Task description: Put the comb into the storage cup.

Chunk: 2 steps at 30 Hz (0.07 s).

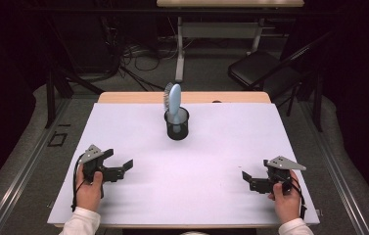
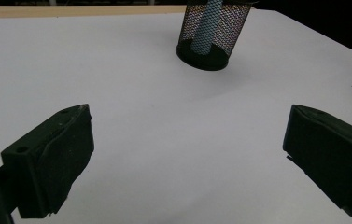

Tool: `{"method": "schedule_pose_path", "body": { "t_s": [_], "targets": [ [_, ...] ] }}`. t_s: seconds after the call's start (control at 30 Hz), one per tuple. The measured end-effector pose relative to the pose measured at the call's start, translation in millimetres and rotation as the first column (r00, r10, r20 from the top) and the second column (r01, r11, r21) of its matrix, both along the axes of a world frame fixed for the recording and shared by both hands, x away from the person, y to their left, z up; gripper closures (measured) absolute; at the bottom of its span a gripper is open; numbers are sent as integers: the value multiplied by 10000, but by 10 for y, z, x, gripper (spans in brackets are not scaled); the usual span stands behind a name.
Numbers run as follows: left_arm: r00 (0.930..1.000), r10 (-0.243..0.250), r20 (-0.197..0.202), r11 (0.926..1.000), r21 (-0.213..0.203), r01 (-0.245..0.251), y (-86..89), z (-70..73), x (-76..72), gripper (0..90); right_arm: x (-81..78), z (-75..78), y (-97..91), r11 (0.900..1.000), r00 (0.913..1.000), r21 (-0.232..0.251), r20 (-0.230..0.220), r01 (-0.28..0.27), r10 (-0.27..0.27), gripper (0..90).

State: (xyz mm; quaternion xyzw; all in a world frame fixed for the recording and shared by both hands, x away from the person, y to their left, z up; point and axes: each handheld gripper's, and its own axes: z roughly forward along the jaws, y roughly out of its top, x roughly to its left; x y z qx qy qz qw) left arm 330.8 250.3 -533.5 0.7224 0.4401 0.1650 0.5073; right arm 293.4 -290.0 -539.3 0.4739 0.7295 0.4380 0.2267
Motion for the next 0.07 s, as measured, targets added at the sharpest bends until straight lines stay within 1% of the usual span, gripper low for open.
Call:
{"method": "schedule_pose_path", "body": {
  "t_s": [0.07],
  "targets": [
    [10000,43,5,10000,6,-43,3,0,3,21,-5,6,-3,10000,10000,-32,-29,7,-8,34]
  ]
}}
